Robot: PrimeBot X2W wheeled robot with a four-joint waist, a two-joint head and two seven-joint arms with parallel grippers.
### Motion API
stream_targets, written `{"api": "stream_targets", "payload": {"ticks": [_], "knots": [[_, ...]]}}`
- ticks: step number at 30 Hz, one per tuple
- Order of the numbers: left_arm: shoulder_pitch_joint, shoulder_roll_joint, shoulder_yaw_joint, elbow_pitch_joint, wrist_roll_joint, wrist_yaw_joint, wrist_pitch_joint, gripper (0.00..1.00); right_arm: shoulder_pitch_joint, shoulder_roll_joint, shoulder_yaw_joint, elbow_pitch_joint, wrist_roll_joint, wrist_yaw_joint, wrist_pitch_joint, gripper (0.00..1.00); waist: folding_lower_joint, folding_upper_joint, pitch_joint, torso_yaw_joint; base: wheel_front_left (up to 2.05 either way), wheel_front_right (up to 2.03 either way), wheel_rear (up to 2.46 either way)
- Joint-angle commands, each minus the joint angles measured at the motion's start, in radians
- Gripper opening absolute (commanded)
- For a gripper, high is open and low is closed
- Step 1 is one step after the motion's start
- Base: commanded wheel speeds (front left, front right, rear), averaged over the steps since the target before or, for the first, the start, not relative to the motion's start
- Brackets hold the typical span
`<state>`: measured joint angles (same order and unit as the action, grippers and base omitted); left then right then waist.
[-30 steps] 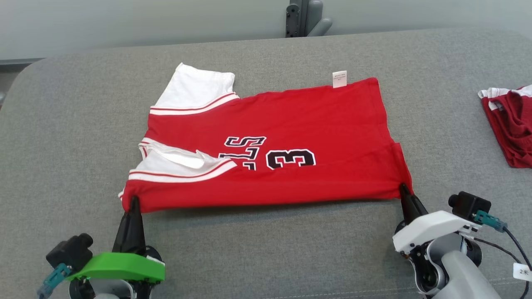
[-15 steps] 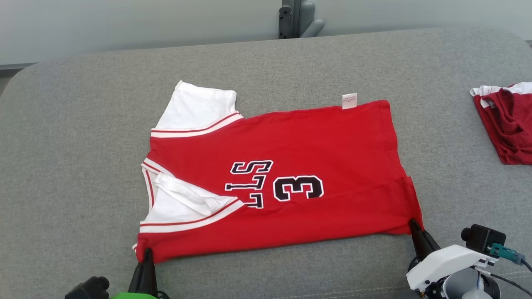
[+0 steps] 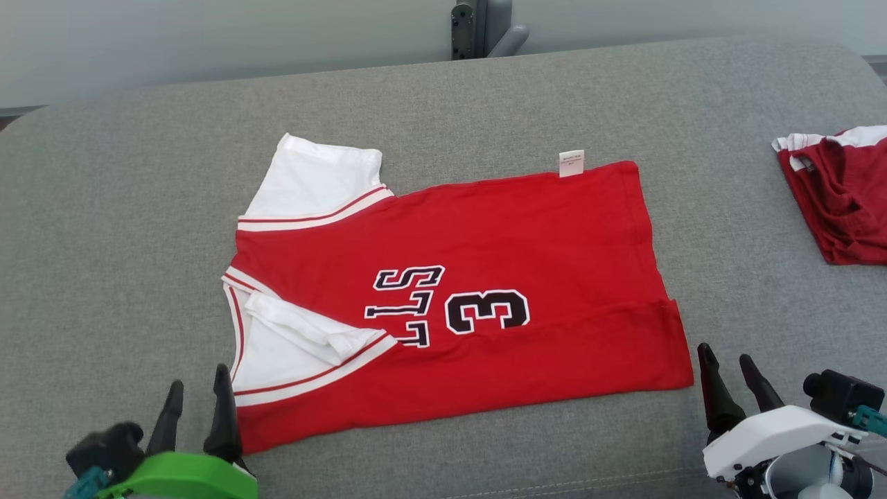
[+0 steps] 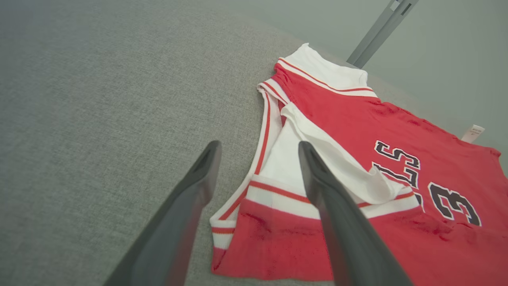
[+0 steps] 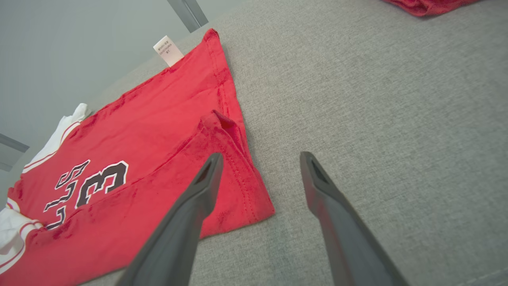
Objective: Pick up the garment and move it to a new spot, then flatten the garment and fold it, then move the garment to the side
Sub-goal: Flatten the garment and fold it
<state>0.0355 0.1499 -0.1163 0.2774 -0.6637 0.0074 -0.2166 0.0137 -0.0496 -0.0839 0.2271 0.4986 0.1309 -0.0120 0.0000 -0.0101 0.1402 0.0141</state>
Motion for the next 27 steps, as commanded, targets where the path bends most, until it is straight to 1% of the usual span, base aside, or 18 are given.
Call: {"api": "stream_targets", "payload": {"ticks": [1,6,8,11,15,18,23,25,27], "knots": [[-0.046,0.028,-0.005,-0.014,0.032,0.004,0.01,1.0,0.001,-0.002,-0.009,-0.026,-0.019,0.0,-0.006,1.0,0.0,0.0101,0.009,-0.013,0.0,0.0,0.0],[-0.202,0.116,-0.043,-0.027,0.096,-0.013,0.093,1.0,-0.044,-0.002,0.01,-0.11,-0.051,0.0,0.015,1.0,0.0,0.0101,0.052,-0.043,0.0,0.0,0.0],[-0.29,0.148,-0.06,-0.014,0.115,-0.028,0.137,1.0,-0.07,-0.002,0.029,-0.138,-0.062,0.0,0.026,1.0,0.0,0.0101,0.083,-0.056,0.0,0.0,0.0],[-0.427,0.199,-0.081,0.023,0.162,-0.036,0.191,1.0,-0.119,-0.002,0.063,-0.181,-0.084,0.0,0.04,1.0,0.0,0.0101,0.141,-0.082,0.0,0.0,0.0],[-0.604,0.221,-0.115,0.092,0.207,-0.057,0.233,1.0,-0.18,-0.002,0.098,-0.226,-0.102,0.0,0.047,1.0,0.0,0.0101,0.225,-0.107,0.0,0.0,0.0],[-0.714,0.228,-0.14,0.173,0.232,-0.068,0.253,1.0,-0.223,-0.001,0.131,-0.248,-0.106,0.0,0.047,1.0,0.0,0.0101,0.279,-0.124,0.0,0.0,0.0],[-0.863,0.224,-0.162,0.308,0.266,-0.07,0.274,1.0,-0.281,-0.002,0.19,-0.283,-0.116,0.0,0.044,1.0,0.0,0.0101,0.353,-0.155,0.0,0.0,0.0],[-0.91,0.221,-0.165,0.357,0.273,-0.054,0.279,1.0,-0.3,-0.001,0.211,-0.299,-0.121,0.0,0.044,1.0,0.0,0.0101,0.374,-0.163,0.0,0.0,0.0],[-0.93,0.219,-0.166,0.383,0.272,-0.051,0.284,1.0,-0.308,-0.001,0.22,-0.306,-0.126,0.0,0.045,1.0,0.0,0.0101,0.383,-0.167,0.0,0.0,0.0]]}}
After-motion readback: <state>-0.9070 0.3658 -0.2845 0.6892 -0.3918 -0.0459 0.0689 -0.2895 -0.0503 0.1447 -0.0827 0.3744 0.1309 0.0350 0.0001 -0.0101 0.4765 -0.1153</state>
